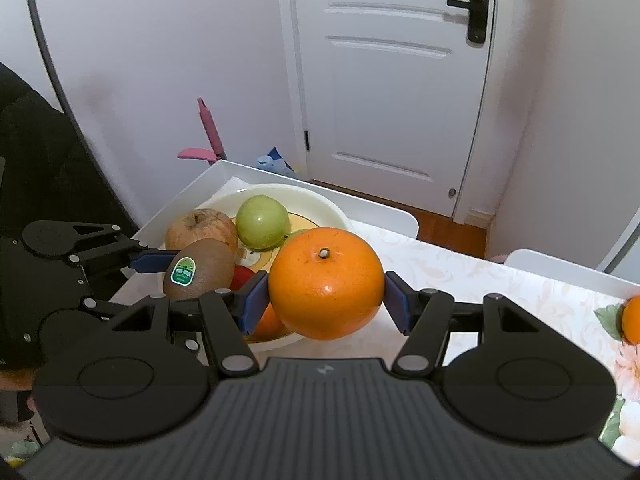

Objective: Organize fruits
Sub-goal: 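Carry the kiwi into the bowl and release it while the right tool carries the orange, then lower the large orange into the bowl and open the right tool, then grasp a tangerine with the left tool while the right tool grasps another tangerine, then carry both tangerines to the bowl and open the left tool, then lower the tangerine into the bowl and open the right tool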

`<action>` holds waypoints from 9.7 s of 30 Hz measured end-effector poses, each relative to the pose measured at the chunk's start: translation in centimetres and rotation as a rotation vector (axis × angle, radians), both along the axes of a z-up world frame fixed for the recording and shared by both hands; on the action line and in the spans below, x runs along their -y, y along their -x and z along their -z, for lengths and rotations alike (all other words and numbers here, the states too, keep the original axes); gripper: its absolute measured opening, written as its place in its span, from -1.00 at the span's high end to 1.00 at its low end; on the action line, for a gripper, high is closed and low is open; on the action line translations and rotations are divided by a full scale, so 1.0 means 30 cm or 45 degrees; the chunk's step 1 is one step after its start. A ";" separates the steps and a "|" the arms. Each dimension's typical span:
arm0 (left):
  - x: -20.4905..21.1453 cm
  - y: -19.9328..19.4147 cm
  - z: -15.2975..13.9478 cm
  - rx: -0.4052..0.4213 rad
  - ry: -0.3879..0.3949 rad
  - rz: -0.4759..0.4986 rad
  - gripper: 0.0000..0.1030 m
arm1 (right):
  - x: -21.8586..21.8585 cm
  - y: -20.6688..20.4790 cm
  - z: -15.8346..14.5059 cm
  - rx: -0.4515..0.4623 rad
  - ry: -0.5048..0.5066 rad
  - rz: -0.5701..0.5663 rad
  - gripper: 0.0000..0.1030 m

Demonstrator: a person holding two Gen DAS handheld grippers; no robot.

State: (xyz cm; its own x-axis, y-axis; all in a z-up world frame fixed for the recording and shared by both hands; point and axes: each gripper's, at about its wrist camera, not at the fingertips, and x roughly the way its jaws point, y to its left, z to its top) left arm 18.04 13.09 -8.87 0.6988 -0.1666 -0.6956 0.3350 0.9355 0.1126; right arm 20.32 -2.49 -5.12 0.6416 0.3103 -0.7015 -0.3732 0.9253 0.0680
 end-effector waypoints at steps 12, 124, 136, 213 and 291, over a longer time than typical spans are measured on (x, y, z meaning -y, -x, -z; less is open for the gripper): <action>0.018 0.005 0.032 0.054 -0.066 0.047 -0.36 | -0.013 -0.061 0.012 -0.018 0.002 0.023 -0.48; 0.892 0.034 0.120 -0.183 0.082 -0.134 -0.49 | 1.056 -0.063 0.186 -0.022 0.091 0.173 -1.00; 0.908 0.001 0.169 -0.183 0.075 -0.144 -0.08 | 1.042 -0.177 0.268 -0.012 0.155 0.141 -0.94; 0.007 -0.063 -0.199 0.082 0.102 -0.240 0.18 | 0.048 -0.075 -0.024 -0.007 -0.032 0.017 -0.42; -0.192 -0.030 -0.270 0.078 0.159 -0.255 -0.99 | -0.108 0.061 -0.042 0.177 0.110 -0.093 -1.00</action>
State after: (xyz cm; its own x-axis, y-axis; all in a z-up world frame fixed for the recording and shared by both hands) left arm 18.93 18.84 -0.76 0.7671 -0.1025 -0.6333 0.1375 0.9905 0.0062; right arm 18.48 0.75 -3.86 0.7121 0.3024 -0.6336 -0.4401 0.8954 -0.0673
